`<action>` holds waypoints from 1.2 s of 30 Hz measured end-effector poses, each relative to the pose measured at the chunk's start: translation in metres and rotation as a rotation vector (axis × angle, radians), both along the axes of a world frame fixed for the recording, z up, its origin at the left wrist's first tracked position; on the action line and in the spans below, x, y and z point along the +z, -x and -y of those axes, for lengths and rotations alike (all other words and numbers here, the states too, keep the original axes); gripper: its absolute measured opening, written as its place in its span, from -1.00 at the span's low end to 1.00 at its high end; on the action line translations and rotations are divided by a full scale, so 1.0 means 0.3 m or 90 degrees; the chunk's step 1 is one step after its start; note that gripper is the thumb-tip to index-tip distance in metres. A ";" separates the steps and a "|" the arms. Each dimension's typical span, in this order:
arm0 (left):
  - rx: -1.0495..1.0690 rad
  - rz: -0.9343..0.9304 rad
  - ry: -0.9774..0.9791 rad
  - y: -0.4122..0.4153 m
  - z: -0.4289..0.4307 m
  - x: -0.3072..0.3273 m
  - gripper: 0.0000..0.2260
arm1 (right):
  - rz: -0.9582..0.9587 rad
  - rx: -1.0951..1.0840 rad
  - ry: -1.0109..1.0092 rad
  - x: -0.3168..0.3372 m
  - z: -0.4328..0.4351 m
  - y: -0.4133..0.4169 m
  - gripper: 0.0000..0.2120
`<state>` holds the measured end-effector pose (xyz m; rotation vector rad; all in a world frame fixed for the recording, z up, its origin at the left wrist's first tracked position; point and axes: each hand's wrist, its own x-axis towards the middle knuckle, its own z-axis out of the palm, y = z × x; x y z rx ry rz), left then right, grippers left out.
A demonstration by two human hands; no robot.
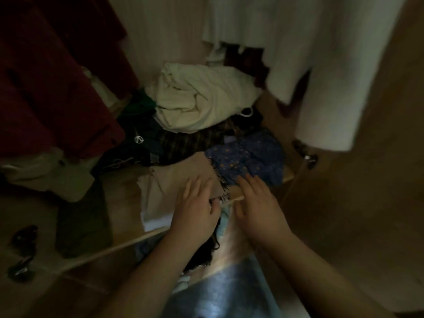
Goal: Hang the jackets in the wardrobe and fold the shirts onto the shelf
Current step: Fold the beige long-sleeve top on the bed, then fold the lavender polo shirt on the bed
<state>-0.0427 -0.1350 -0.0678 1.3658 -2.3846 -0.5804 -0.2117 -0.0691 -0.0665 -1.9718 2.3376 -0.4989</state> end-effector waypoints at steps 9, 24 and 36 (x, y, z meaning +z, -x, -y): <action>-0.186 0.043 0.051 0.217 -0.594 -0.029 -0.43 | 0.020 -0.177 -0.014 -0.049 -0.772 0.141 -0.40; -0.801 0.076 0.084 0.893 -1.986 -0.142 -0.28 | 0.036 -0.781 0.003 -0.103 -2.377 0.259 -0.39; -0.908 0.069 0.043 1.362 -2.300 -0.303 -0.40 | 0.137 -0.864 -0.026 -0.274 -2.685 0.648 -0.40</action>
